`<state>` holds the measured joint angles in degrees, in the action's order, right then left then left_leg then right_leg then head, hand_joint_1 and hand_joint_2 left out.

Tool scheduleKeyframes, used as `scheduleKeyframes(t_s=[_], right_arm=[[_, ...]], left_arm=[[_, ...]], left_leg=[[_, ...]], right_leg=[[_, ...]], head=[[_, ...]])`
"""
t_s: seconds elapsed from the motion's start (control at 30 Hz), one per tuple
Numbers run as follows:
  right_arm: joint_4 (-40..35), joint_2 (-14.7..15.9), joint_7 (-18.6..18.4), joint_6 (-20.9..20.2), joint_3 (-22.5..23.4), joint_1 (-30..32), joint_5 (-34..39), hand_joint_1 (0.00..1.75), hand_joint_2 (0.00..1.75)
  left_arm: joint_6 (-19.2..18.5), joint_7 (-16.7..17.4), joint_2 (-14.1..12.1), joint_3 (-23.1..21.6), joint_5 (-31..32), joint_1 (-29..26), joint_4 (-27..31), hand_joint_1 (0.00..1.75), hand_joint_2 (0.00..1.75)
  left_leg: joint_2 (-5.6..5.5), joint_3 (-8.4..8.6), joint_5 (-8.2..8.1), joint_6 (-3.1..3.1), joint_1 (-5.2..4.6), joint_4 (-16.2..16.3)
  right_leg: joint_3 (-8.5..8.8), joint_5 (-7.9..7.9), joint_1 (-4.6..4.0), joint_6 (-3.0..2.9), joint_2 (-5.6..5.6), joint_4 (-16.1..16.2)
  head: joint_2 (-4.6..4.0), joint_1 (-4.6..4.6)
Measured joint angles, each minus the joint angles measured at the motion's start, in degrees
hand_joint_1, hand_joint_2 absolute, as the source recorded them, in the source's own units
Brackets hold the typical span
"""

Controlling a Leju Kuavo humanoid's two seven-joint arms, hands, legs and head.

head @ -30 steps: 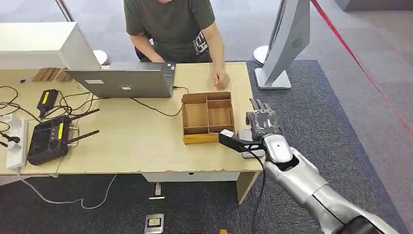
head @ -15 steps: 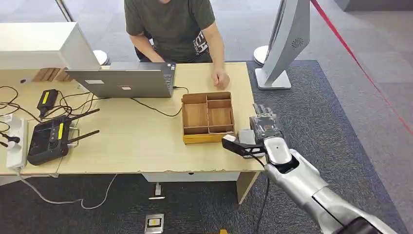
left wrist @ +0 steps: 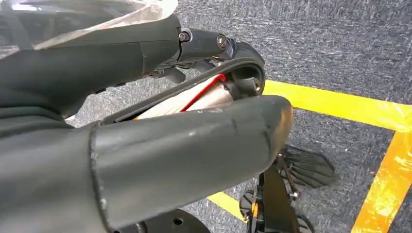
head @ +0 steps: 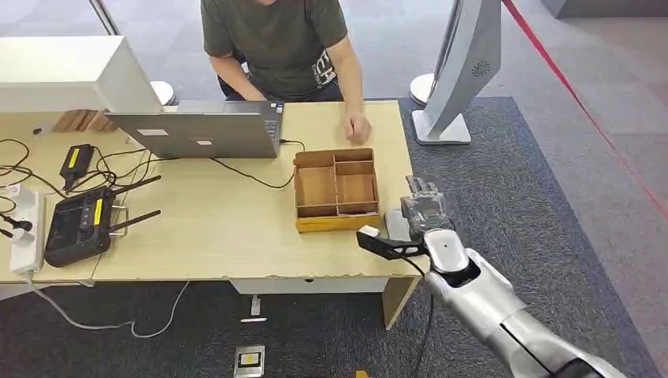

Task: Pass the card to the sensor for recognition and then transmit it.

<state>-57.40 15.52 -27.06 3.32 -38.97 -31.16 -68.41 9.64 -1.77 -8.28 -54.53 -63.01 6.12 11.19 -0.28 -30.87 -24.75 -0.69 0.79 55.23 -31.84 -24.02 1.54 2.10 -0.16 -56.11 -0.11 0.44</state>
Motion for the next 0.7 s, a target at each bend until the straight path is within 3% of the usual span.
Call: scheduleKeyframes(t_s=[0.7], right_arm=[[2.10,-1.81,1.25,0.26,1.11,1.42,-0.04,1.75,1.75]], left_arm=[[0.15,0.02,0.04,0.00,-0.09,-0.01,0.00,0.00,0.00]], left_leg=[[0.00,0.00,0.00,0.00,0.00,0.00]], right_leg=[[0.01,0.00,0.00,0.00,0.00,0.00]], head=[[0.00,0.00]])
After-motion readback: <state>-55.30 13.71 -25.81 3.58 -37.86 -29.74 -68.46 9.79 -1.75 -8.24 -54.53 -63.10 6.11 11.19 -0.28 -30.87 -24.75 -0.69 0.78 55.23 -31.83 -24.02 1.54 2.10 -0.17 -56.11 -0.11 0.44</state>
